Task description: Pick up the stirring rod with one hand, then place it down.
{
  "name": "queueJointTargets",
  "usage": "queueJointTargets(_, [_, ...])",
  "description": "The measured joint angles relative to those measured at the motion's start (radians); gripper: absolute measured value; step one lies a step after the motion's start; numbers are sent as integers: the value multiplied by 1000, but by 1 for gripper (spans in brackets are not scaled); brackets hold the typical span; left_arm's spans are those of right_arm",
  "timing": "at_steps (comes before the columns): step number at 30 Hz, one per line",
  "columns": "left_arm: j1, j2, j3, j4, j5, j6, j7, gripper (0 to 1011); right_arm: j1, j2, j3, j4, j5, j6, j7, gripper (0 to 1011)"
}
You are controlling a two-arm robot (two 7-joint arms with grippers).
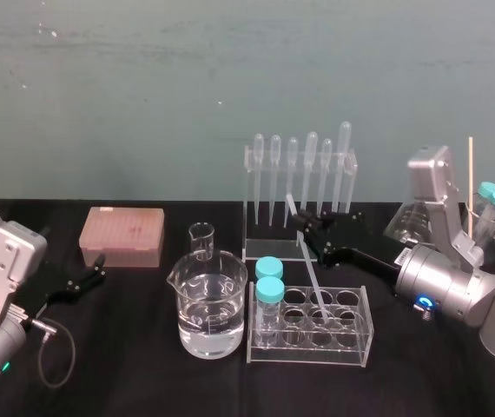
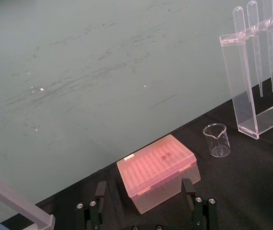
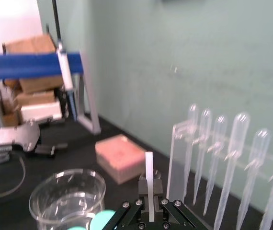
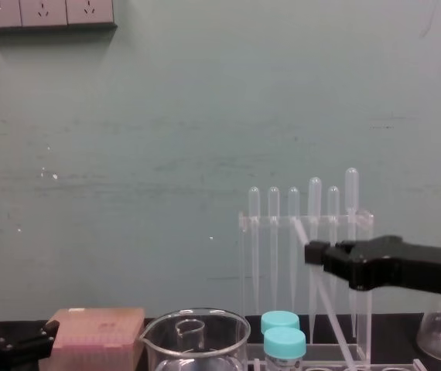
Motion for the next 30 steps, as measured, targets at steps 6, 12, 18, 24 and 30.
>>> queueJointTargets(6, [0, 0, 0, 0, 0, 0, 0, 1000, -71, -11, 69, -55, 28, -111, -13, 57])
queueJointTargets(12, [0, 0, 0, 0, 0, 0, 0, 1000, -115, -13, 123, -121, 73, -142, -8, 57])
queueJointTargets(18, [0, 0, 0, 0, 0, 0, 0, 1000, -140, -6, 179, -208, 141, -158, 17, 58])
queueJointTargets(24, [0, 0, 0, 0, 0, 0, 0, 1000, -141, 9, 195, -243, 155, -168, 32, 57])
queueJointTargets(30, [0, 0, 0, 0, 0, 0, 0, 1000, -137, 21, 197, -256, 156, -174, 40, 58])
